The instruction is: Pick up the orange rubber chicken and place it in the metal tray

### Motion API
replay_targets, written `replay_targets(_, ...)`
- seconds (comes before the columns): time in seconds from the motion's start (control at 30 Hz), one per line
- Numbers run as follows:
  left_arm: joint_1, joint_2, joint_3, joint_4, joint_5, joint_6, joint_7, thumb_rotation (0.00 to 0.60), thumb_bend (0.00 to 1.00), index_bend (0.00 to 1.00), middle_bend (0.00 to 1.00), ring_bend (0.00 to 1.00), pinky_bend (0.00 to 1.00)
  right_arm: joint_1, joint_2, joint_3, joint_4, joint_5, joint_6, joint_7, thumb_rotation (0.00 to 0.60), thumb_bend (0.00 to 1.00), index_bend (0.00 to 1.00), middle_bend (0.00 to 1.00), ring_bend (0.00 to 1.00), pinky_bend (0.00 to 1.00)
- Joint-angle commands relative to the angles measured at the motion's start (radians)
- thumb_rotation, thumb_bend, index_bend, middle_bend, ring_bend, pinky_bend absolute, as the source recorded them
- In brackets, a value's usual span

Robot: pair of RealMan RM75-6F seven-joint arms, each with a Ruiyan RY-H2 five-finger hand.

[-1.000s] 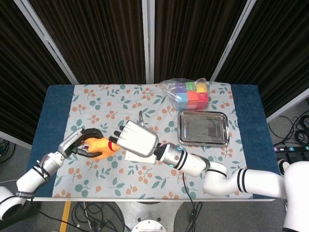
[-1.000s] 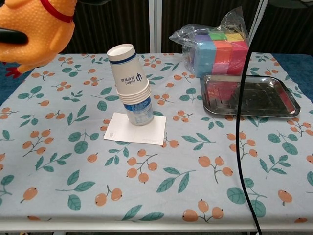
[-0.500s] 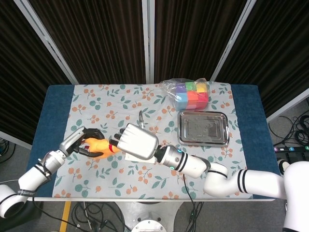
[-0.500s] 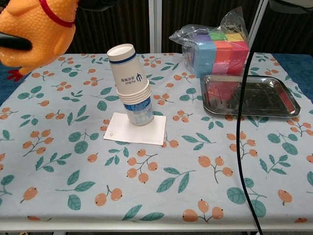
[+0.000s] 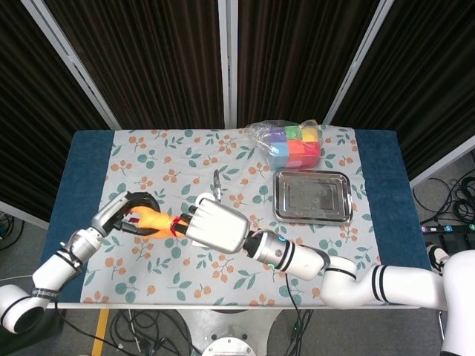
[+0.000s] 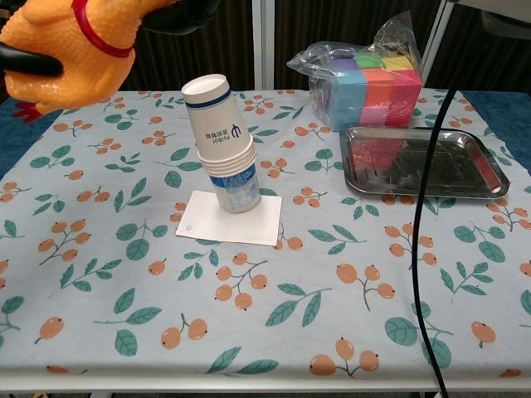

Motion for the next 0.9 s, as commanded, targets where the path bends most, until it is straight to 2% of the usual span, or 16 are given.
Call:
replay_targets(0.03,0.015,0.009,0.002,-0.01,0.039,0.021,-0.03,0.6,0.58,0.4,0.56,0.52,0.7,-0.009,-0.004,0.004,0.013,0.011,0.009,0.01,0.6,0.39,1.0,0.76,0.74,0.95)
replay_targets(0.1,0.025,0.014,0.006,-0.007,0.071,0.043,-0.057,0.6,0.43,0.27,0.35,0.31,0.49,-0.016,-0.008,0.006,0.027,0.018,0.018,0.025,0.6,0.39,1.0,0.76,0.74,0.95)
replay_targets(0.2,0.041,0.017,0.015,0.0,0.106,0.077,-0.068,0.6,0.26,0.21,0.21,0.18,0.33,-0.028,-0.01,0.006,0.045,0.022,0.033,0.057,0.6,0.39,1.0,0.76,0.74,0.95)
replay_targets(0.27,0.051,0.017,0.02,0.003,0.121,0.099,-0.065,0.6,0.19,0.19,0.16,0.14,0.3,-0.038,-0.008,0.004,0.052,0.023,0.045,0.081,0.6,0.39,1.0,0.76,0.74,0.95)
replay_targets(0.37,0.076,0.013,0.022,0.008,0.125,0.143,-0.031,0.6,0.15,0.19,0.14,0.12,0.27,-0.066,-0.004,-0.005,0.063,0.011,0.086,0.145,0.6,0.39,1.0,0.76,0.74,0.95)
replay_targets(0.63,0.128,0.012,0.024,0.002,0.087,0.2,0.135,0.6,0.14,0.19,0.14,0.12,0.27,-0.169,0.05,-0.019,0.066,-0.006,0.228,0.337,0.6,0.39,1.0,0.76,0.74,0.95)
replay_targets(0.77,0.159,0.005,0.02,-0.004,0.049,0.23,0.254,0.6,0.14,0.19,0.14,0.12,0.27,-0.249,0.098,-0.014,0.06,0.033,0.309,0.478,0.6,0.39,1.0,0.76,0.74,0.95)
replay_targets(0.9,0.183,-0.004,0.019,-0.002,0.025,0.253,0.37,0.6,0.14,0.19,0.14,0.12,0.27,-0.336,0.142,-0.033,0.089,0.09,0.347,0.616,0.6,0.39,1.0,0.76,0.74,0.95)
